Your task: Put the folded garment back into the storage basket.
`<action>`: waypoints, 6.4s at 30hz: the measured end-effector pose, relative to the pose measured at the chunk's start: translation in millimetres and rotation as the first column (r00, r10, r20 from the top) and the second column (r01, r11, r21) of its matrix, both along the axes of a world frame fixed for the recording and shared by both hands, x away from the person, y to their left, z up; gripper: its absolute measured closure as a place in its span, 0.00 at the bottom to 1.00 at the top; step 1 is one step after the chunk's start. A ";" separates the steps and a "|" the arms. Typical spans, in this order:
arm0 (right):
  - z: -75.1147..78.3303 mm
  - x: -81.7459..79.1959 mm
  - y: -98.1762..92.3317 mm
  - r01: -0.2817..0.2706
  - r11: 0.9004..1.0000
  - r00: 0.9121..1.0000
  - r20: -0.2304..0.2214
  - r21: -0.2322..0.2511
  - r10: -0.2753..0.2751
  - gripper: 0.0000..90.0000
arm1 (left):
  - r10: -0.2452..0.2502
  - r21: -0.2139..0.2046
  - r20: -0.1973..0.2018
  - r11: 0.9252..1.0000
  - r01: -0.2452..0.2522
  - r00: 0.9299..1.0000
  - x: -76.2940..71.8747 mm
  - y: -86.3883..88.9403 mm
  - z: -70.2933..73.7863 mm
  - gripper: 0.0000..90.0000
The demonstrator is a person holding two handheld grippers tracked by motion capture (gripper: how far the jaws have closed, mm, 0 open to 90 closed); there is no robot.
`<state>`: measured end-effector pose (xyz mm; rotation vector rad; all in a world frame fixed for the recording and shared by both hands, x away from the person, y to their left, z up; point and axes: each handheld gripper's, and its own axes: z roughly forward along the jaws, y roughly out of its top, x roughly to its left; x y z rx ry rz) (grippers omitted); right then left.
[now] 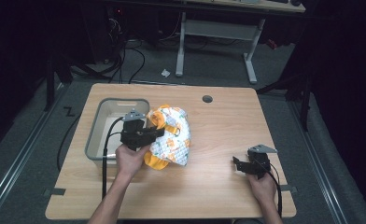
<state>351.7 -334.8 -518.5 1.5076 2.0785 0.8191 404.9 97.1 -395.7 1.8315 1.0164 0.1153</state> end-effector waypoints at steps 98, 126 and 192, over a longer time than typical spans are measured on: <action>0.2 -0.8 0.0 0.000 1.000 1.000 -0.002 -0.001 0.000 0.30 | 0.193 0.101 -0.028 0.977 -0.189 0.981 37.0 112.3 -4.7 0.83; 0.2 -0.8 -0.1 0.000 1.000 1.000 -0.002 -0.001 0.000 0.30 | 0.261 0.225 -0.057 0.944 -0.242 0.964 53.2 115.6 -28.4 0.83; 0.1 -0.8 -0.1 0.000 1.000 1.000 -0.001 -0.002 0.000 0.30 | 0.320 0.333 0.031 0.890 -0.311 0.947 40.8 92.0 -27.8 0.39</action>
